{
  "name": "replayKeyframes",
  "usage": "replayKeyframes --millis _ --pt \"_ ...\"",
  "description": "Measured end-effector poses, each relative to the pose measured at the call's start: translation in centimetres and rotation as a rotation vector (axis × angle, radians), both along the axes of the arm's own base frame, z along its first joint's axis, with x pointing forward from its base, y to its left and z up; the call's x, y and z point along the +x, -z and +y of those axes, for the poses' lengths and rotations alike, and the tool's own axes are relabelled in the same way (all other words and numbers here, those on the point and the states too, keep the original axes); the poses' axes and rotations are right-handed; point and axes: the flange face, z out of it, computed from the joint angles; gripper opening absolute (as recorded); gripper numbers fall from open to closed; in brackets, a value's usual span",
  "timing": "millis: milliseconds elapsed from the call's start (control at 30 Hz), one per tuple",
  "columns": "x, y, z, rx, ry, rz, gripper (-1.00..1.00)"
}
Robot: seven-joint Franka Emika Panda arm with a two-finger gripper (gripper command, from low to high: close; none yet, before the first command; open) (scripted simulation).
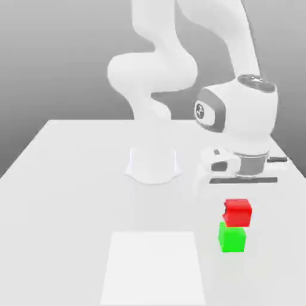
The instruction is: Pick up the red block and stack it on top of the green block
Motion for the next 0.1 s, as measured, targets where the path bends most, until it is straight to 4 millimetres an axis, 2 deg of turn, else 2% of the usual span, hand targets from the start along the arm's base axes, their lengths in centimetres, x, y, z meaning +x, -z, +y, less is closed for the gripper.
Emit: replayKeyframes --millis 33,100 --pt "-0.12 0.56 0.03 0.001 -0.002 0.001 1.0" --pt "-0.12 0.56 0.03 0.001 -0.002 0.001 1.0"
